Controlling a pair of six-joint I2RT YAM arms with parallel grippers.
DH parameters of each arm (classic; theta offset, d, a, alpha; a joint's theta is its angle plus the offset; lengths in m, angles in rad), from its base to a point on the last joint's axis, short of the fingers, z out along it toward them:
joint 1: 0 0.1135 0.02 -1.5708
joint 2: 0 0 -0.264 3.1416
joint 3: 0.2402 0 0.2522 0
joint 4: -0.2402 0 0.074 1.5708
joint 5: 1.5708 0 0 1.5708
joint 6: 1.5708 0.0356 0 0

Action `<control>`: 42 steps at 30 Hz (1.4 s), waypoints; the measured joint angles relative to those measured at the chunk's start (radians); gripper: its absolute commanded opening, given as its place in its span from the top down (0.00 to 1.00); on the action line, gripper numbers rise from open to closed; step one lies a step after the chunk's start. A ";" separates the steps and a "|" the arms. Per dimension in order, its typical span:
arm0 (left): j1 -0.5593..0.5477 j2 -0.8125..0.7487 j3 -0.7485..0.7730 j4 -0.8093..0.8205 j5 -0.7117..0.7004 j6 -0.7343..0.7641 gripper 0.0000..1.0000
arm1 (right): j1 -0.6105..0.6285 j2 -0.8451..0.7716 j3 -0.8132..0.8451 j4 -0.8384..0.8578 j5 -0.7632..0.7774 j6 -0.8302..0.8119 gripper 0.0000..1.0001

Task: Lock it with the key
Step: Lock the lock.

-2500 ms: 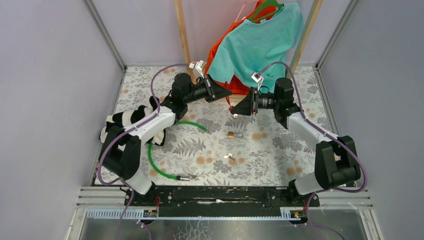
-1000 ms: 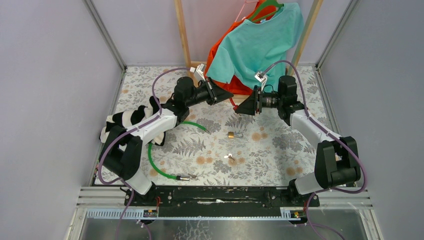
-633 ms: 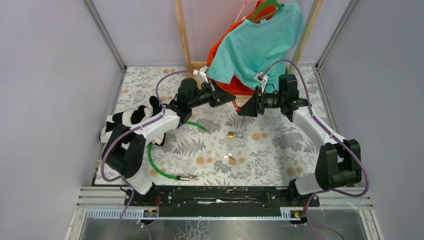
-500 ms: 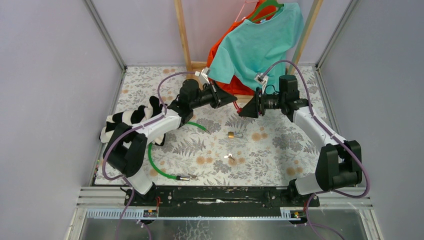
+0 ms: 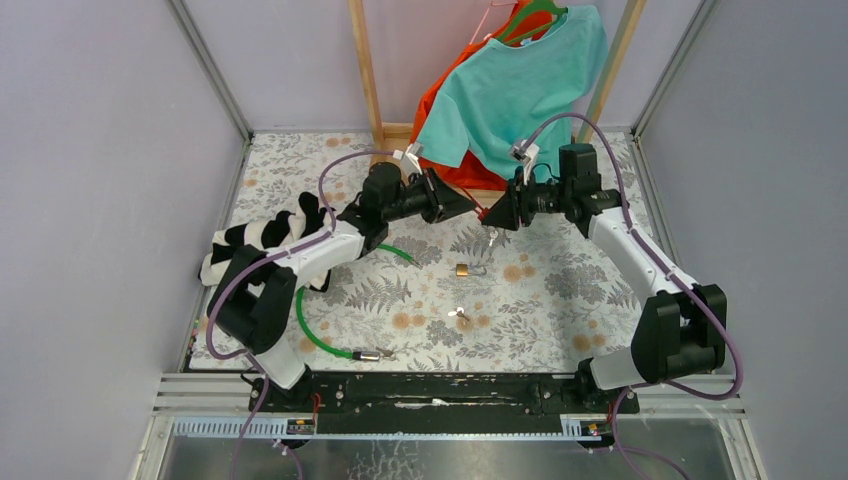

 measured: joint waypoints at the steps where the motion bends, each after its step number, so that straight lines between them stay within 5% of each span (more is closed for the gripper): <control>1: 0.000 0.000 -0.004 -0.012 0.014 -0.001 0.74 | 0.000 0.000 0.010 -0.002 0.013 -0.025 1.00; 15: 0.018 0.000 -0.002 -0.091 0.094 0.011 0.32 | 0.012 -0.055 0.024 -0.024 0.083 -0.199 1.00; 22: 0.024 0.000 -0.006 -0.086 0.112 -0.012 0.33 | 0.087 -0.055 0.024 -0.047 0.140 -0.244 1.00; 29: 0.027 0.000 -0.010 -0.089 0.116 -0.048 0.49 | 0.123 -0.055 0.038 -0.062 0.174 -0.248 1.00; 42: 0.028 0.000 -0.039 -0.048 0.124 -0.109 0.48 | 0.130 -0.049 0.047 -0.023 0.194 -0.191 1.00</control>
